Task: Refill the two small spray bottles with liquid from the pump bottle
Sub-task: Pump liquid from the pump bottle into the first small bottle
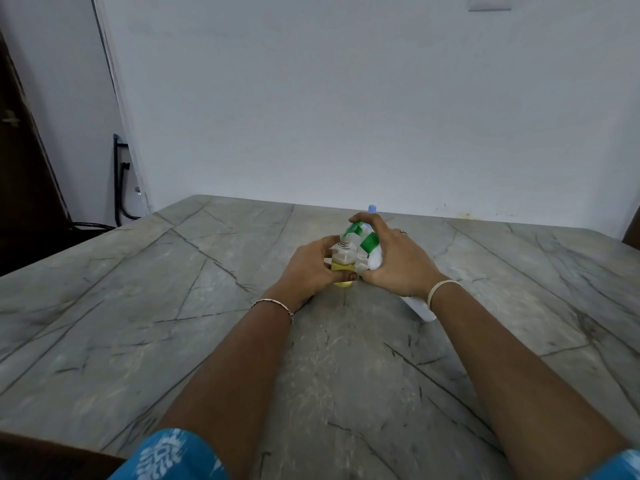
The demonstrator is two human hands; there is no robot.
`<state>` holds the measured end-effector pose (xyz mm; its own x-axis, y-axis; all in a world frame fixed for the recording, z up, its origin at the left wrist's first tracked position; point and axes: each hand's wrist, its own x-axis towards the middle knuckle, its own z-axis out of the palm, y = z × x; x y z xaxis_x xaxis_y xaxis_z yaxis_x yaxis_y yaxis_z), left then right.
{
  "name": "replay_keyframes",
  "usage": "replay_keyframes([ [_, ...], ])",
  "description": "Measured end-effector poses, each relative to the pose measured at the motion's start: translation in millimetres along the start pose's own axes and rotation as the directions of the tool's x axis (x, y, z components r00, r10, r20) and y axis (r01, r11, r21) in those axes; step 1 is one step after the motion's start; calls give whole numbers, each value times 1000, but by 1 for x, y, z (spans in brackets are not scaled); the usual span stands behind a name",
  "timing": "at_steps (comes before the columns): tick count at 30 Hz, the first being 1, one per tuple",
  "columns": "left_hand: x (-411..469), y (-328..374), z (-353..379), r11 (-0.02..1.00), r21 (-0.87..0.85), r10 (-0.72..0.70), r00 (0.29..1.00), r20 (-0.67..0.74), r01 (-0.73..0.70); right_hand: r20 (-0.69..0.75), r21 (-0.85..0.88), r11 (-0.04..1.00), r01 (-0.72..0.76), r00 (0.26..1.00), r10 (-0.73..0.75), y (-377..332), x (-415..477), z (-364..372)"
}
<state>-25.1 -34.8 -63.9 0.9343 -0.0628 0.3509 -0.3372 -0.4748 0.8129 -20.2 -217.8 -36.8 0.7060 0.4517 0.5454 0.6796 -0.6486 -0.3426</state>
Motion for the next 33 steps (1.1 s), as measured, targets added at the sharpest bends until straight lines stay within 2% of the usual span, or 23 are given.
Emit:
replay_keyframes([
  [11, 0, 2, -1, 1000, 12, 7, 1000, 6, -7, -3, 30, 999, -11, 1000, 11, -2, 1, -1],
  [20, 2, -2, 0, 1000, 3, -15, 1000, 12, 15, 1, -12, 999, -29, 1000, 29, 0, 0, 1],
  [33, 2, -3, -1, 1000, 19, 19, 1000, 13, -19, -2, 46, 999, -16, 1000, 16, 0, 2, 1],
])
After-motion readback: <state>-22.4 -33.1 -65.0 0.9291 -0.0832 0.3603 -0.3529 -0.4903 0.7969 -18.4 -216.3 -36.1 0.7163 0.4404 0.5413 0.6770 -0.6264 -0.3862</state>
